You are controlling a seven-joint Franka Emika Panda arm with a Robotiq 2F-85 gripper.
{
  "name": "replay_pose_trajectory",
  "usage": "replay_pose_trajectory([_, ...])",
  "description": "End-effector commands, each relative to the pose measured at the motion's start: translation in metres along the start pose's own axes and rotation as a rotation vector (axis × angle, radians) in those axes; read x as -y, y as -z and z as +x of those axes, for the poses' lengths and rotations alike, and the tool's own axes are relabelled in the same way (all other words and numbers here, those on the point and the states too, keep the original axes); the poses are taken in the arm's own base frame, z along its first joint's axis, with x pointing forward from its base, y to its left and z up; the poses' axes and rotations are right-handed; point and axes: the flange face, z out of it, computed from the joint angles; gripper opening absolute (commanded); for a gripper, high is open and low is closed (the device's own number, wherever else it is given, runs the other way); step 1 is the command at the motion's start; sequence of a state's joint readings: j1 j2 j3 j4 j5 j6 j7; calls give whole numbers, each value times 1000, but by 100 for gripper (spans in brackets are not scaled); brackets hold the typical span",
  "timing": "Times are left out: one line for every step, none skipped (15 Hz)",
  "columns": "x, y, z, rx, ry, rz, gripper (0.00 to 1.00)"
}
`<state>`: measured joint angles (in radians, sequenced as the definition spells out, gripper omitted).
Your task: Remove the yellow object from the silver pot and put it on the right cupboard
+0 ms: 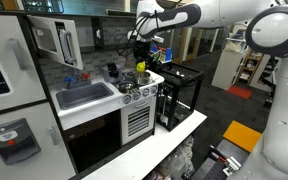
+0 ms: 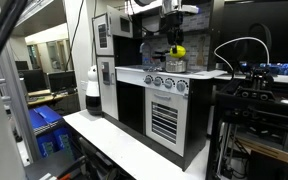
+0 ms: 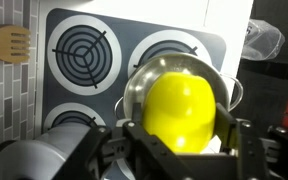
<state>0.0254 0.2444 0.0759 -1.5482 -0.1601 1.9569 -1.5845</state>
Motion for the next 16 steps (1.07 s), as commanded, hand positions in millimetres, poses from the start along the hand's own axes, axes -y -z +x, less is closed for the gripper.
replay_pose_trajectory([0, 34, -1, 36, 27, 2, 43])
replay_pose_trajectory([-1, 41, -1, 42, 28, 2, 43])
replay_pose_trajectory([-1, 48, 0, 46, 33, -1, 43])
replay_pose_trajectory([-1, 54, 2, 52, 37, -1, 43])
replay_pose_trajectory([-2, 60, 4, 59, 42, -4, 43])
replay_pose_trajectory([-2, 66, 6, 65, 47, -9, 43])
replay_pose_trajectory([-1, 72, 8, 72, 52, -13, 43])
replay_pose_trajectory([0, 78, 11, 81, 55, -18, 43])
replay_pose_trajectory([0, 82, 14, 87, 62, -26, 43])
replay_pose_trajectory([1, 87, 17, 96, 65, -35, 43])
replay_pose_trajectory([2, 91, 21, 103, 69, -43, 43])
replay_pose_trajectory([3, 94, 25, 108, 76, -49, 43])
replay_pose_trajectory([4, 98, 28, 113, 82, -54, 43])
replay_pose_trajectory([7, 102, 32, 120, 88, -61, 43])
replay_pose_trajectory([10, 107, 36, 125, 95, -65, 43])
replay_pose_trajectory([14, 111, 41, 129, 102, -73, 43])
